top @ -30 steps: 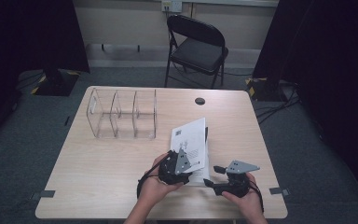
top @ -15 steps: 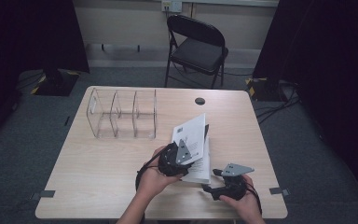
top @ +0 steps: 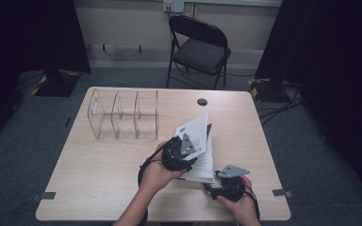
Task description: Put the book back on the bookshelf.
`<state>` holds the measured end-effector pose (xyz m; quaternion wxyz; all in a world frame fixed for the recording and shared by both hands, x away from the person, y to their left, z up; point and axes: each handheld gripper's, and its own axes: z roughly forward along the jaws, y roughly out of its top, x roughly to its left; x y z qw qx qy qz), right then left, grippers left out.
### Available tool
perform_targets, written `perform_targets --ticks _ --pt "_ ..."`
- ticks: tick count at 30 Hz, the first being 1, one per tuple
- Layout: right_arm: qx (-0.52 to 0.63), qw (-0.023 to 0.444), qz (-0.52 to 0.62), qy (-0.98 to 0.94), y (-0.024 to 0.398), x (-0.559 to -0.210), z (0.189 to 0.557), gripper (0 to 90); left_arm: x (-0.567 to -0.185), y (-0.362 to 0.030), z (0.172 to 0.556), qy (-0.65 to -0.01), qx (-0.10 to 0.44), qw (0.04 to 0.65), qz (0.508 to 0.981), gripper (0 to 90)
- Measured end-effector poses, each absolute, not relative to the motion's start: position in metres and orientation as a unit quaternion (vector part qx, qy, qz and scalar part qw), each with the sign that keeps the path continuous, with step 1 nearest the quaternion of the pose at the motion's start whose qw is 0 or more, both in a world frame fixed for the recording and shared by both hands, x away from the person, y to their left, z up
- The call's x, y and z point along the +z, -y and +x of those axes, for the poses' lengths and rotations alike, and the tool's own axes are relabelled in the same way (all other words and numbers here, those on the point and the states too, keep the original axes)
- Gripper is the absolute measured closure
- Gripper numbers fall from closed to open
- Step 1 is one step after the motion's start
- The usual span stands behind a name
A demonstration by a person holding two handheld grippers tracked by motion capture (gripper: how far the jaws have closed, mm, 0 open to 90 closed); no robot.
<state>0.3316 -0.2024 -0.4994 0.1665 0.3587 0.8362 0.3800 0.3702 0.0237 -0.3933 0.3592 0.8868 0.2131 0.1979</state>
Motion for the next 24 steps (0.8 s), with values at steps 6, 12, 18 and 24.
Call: perform_targets --ticks 6,12,18,24 --pt "0.38 0.2 0.345 -0.834 0.2 -0.499 0.33 40.6 -0.397 -0.021 0.368 -0.212 0.199 0.358 0.887 47.7" --pt "0.421 0.231 0.325 -0.815 0.203 -0.496 0.327 41.8 -0.397 -0.02 0.368 -0.209 0.204 0.361 0.885 47.7" --pt "0.435 0.229 0.324 -0.809 0.205 -0.494 0.325 41.5 -0.391 -0.019 0.364 -0.201 0.203 0.354 0.891 50.9" --pt "0.443 0.257 0.307 -0.802 0.206 -0.493 0.324 40.1 -0.386 -0.015 0.363 -0.193 0.192 0.356 0.894 53.2"
